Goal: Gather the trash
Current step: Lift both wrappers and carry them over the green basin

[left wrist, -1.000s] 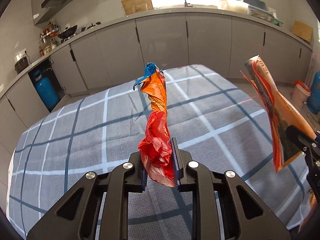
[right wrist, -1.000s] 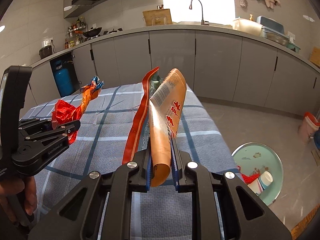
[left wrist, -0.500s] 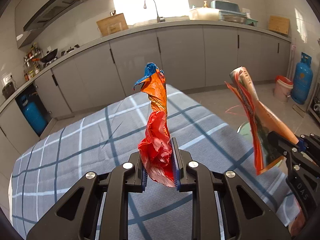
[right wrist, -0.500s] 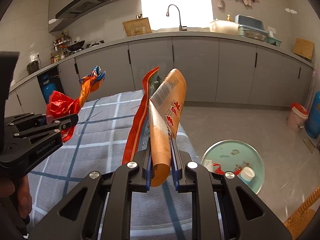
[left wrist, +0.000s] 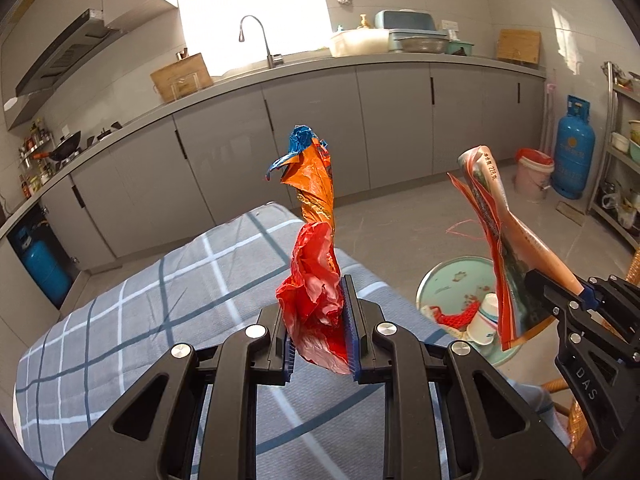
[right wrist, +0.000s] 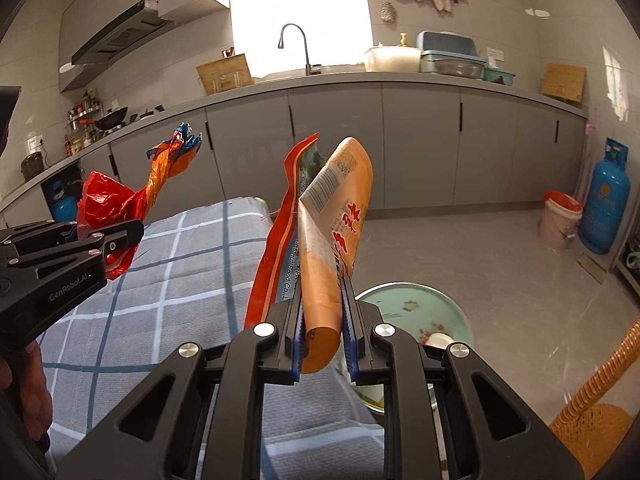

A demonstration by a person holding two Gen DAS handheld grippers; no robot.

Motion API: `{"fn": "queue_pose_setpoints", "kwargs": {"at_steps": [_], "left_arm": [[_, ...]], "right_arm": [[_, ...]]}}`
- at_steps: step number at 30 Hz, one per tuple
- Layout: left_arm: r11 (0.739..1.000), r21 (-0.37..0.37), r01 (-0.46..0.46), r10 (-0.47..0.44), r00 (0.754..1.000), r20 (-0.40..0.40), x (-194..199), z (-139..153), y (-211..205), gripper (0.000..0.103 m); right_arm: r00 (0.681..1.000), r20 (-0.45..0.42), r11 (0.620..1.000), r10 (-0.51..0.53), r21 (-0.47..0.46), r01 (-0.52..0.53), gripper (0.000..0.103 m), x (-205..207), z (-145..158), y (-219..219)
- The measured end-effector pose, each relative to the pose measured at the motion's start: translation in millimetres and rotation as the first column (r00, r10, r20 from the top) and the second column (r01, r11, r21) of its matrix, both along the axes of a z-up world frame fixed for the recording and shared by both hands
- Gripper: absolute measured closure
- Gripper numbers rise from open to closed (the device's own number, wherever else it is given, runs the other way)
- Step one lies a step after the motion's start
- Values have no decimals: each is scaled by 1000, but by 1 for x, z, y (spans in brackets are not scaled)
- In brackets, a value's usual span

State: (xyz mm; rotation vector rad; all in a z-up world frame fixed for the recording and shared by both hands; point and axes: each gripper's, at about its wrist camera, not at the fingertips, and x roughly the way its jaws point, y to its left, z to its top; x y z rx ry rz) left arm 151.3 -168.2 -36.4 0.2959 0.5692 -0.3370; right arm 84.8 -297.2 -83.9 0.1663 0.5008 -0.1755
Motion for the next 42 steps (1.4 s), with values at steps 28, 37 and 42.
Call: {"fn": "queue_pose_setpoints", "kwargs": {"at_steps": [28, 37, 42], "left_arm": [[989, 41, 144, -142, 989, -44, -8, -23, -83, 82], [984, 54, 168, -165, 985, -55, -3, -30, -100, 82], [981, 61, 182, -178, 982, -64, 0, -36, -108, 82]], "right_arm": [[988, -14, 987, -155, 38, 155, 85, -24, -17, -75], [985, -19, 985, -169, 42, 170, 85, -21, -21, -88], [985, -25, 984, -170, 41, 171, 85, -17, -24, -91]]}}
